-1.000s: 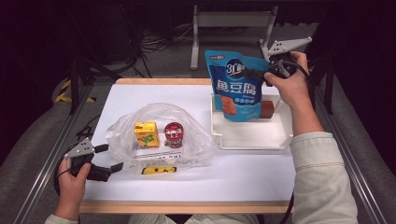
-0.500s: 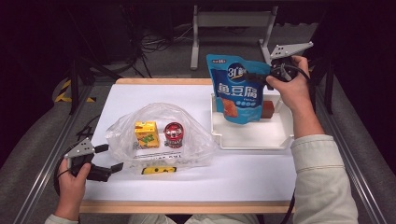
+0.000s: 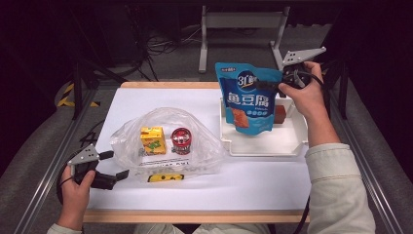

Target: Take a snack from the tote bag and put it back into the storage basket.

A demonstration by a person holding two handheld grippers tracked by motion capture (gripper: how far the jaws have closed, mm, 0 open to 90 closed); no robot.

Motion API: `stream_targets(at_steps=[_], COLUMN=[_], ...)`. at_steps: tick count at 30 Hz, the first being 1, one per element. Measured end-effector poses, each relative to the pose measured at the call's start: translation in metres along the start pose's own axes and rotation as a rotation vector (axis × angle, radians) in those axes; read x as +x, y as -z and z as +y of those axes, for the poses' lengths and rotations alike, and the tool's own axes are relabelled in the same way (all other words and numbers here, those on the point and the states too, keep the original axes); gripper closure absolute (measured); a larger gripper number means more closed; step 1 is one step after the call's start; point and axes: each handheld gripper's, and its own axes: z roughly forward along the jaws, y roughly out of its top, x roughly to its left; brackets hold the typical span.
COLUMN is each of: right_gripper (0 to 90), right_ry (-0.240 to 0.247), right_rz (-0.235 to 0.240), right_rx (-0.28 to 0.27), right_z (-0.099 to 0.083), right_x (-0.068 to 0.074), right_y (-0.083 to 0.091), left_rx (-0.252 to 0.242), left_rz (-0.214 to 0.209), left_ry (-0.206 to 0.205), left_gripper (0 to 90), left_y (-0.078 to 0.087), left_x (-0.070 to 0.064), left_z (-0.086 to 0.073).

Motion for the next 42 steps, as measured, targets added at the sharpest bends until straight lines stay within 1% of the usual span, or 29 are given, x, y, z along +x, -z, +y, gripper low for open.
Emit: stream_targets(at_steps=[3,7,9,10,11,12,13,17,20,21,22,25,27,30,32,34,36,38,39,40,42], right_gripper=[90.0,90.0,90.0,90.0,90.0,90.0,90.0,90.0,90.0,90.0,90.0,89.9,89.7,89.5,89.3,89.2,88.8,88.6,88.6,88.7,88.5], right_ry=[-0.006,-0.014,-0.012,-0.01,-0.009,-0.009,-0.012,-0.036,-0.039,-0.039,-0.04,-0.045,-0.062,-0.071,-0.07,-0.073,-0.077,-0.087,-0.087,-0.089,-0.088], right_rz=[-0.003,-0.002,-0.002,-0.002,-0.005,-0.006,-0.006,-0.008,-0.007,-0.009,-0.009,-0.008,-0.011,-0.012,-0.016,-0.016,-0.02,-0.019,-0.019,-0.021,-0.026], right_rx=[0.006,0.009,0.013,0.014,0.015,0.018,0.018,0.007,0.009,0.013,0.015,0.019,0.007,0.001,0.005,0.004,0.004,0.005,0.005,0.007,0.014], right_z=[-0.004,-0.01,-0.012,-0.013,-0.015,-0.016,-0.017,-0.024,-0.029,-0.031,-0.032,-0.035,-0.038,-0.041,-0.042,-0.043,-0.045,-0.049,-0.049,-0.05,-0.052], right_x=[-0.002,-0.005,-0.006,-0.007,-0.007,-0.008,-0.009,-0.014,-0.016,-0.016,-0.017,-0.019,-0.022,-0.023,-0.024,-0.025,-0.026,-0.027,-0.027,-0.027,-0.027], right_y=[-0.002,-0.003,-0.003,-0.004,-0.004,-0.004,-0.004,-0.003,-0.002,-0.003,-0.003,-0.003,-0.002,-0.001,0.0,0.001,0.003,0.006,0.006,0.008,0.011], left_rx=[-0.003,0.001,-0.001,-0.001,0.001,-0.001,-0.002,-0.001,-0.005,-0.001,0.0,-0.002,-0.002,0.0,0.0,-0.003,-0.003,-0.003,-0.003,0.001,0.001], left_rz=[0.006,0.004,0.004,0.004,0.004,0.004,0.004,0.004,0.008,0.005,0.0,-0.001,-0.001,-0.001,0.0,0.0,0.0,-0.001,-0.001,-0.003,-0.004], left_ry=[0.0,-0.003,0.004,0.004,-0.004,0.0,0.006,0.004,-0.002,0.005,0.0,0.005,0.005,0.0,-0.003,0.005,-0.001,0.009,0.009,0.0,0.001], left_gripper=[2.0,2.0,2.0,2.0,2.0,2.0,1.9,2.0,2.0,2.0,2.0,2.0,2.0,2.0,2.0,2.0,2.0,2.0,2.0,2.0,1.9], left_y=[0.001,0.001,0.001,0.001,0.001,0.001,0.001,0.0,0.001,0.0,0.0,0.0,0.0,-0.001,0.0,0.0,0.0,-0.001,-0.001,-0.001,-0.002], left_x=[0.0,0.001,0.0,0.0,0.001,0.0,0.0,0.0,0.0,0.0,0.0,-0.001,-0.001,-0.001,0.0,-0.001,-0.001,-0.001,-0.001,-0.001,-0.001], left_z=[0.0,0.0,0.0,0.0,0.0,0.0,0.0,0.0,0.0,0.0,0.0,0.0,0.0,0.0,0.0,0.0,0.0,0.0,0.0,0.0,0.001])
